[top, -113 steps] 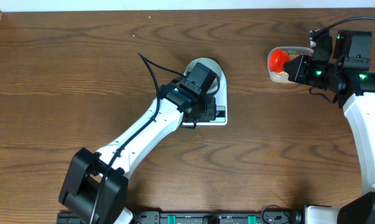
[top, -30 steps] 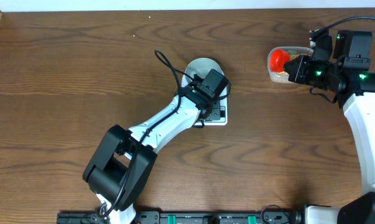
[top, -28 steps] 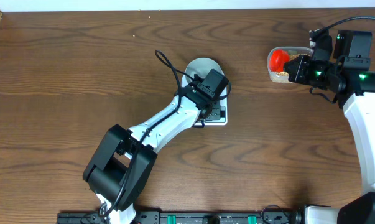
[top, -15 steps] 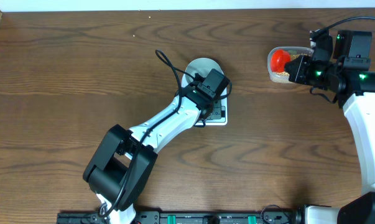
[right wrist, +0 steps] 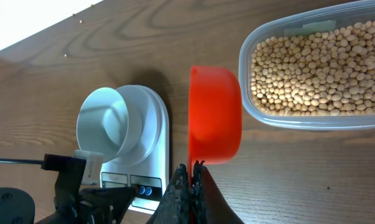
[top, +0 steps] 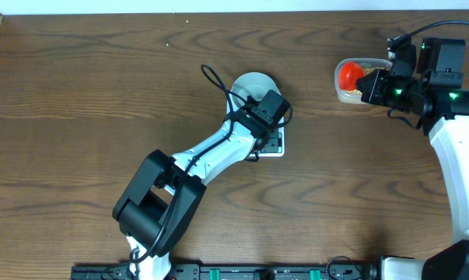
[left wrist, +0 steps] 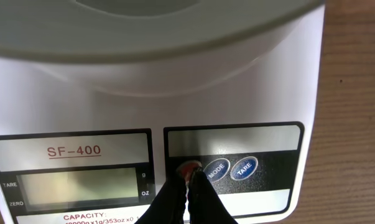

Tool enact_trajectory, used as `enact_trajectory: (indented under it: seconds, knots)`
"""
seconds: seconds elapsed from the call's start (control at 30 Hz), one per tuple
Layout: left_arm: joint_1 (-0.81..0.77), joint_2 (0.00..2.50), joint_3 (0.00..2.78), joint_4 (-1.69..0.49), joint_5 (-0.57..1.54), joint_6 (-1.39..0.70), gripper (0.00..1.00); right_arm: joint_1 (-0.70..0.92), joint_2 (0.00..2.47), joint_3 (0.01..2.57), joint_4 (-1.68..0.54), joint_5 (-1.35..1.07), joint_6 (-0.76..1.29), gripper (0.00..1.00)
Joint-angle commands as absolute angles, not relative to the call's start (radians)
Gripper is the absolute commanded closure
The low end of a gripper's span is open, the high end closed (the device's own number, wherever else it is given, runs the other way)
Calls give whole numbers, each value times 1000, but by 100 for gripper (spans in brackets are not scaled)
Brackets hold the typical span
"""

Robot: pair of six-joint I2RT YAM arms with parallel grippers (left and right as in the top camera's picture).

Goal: Scoop item into bowl and weigh 50g on scale
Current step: 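Hold the left gripper at the scale while the right holds the scoop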

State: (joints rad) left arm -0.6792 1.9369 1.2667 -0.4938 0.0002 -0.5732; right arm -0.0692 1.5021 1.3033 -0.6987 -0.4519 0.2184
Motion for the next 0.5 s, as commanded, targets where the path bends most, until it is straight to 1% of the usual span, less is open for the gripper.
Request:
enact_trajectory:
  seconds: [0.0, 0.47]
  knots:
    - [-682, 1943, 1262, -490, -17, -573, 93, -75, 1483, 1323, -700, -450, 200, 99]
    - [-682, 1948, 1261, -484, -47, -574, 93, -75, 1483, 1323, -702, -451, 201, 99]
